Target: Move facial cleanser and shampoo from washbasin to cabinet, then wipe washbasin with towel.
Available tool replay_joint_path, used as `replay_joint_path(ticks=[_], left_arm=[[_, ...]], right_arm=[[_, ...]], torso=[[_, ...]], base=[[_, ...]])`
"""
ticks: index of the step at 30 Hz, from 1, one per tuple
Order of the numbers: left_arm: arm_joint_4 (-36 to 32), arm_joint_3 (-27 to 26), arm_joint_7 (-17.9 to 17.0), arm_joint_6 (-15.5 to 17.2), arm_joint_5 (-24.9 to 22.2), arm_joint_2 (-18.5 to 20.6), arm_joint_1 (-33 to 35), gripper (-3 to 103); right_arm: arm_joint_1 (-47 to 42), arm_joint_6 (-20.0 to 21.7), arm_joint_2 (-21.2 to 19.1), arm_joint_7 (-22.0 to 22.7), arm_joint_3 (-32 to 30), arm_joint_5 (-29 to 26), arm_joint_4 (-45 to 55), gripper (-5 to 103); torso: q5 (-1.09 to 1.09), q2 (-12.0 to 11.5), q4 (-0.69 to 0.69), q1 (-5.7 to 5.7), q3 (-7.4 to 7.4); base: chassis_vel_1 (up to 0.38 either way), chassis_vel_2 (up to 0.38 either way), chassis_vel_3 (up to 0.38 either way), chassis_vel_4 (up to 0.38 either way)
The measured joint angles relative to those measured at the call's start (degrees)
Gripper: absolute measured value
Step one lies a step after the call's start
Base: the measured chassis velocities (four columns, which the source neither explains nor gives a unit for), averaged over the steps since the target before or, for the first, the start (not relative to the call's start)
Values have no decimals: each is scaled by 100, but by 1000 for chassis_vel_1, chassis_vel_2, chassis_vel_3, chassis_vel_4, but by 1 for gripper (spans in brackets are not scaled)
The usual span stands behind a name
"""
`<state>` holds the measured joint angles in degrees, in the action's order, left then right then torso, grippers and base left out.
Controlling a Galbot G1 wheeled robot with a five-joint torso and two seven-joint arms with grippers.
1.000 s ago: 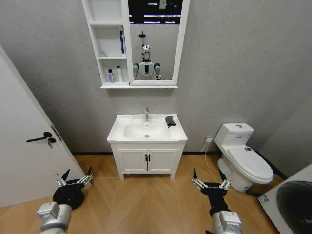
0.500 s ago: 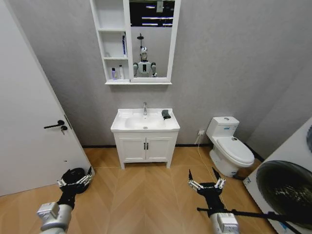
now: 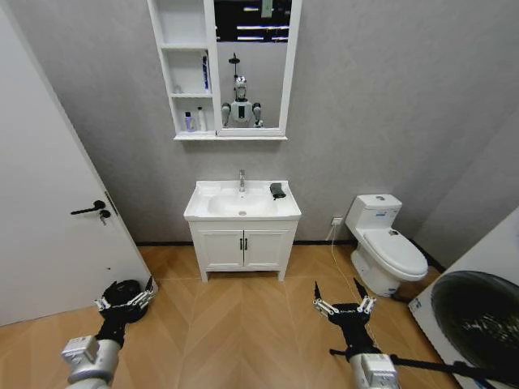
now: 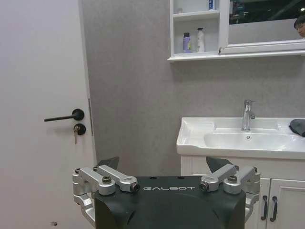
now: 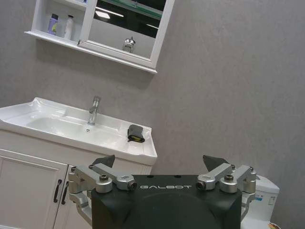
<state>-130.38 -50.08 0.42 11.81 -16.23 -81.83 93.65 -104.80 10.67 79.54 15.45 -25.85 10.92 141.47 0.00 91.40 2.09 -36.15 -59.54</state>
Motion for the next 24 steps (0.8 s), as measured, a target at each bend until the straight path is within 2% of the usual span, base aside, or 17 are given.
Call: replay_joint_path(ticks=[24], left_arm=[[0,0,0,0,0,0,0,100]], right_arm=[[1,5,0,7,0,-7,2,100]], torso=[[0,-1,0,-2,0]], base=[[4,5,6,3]])
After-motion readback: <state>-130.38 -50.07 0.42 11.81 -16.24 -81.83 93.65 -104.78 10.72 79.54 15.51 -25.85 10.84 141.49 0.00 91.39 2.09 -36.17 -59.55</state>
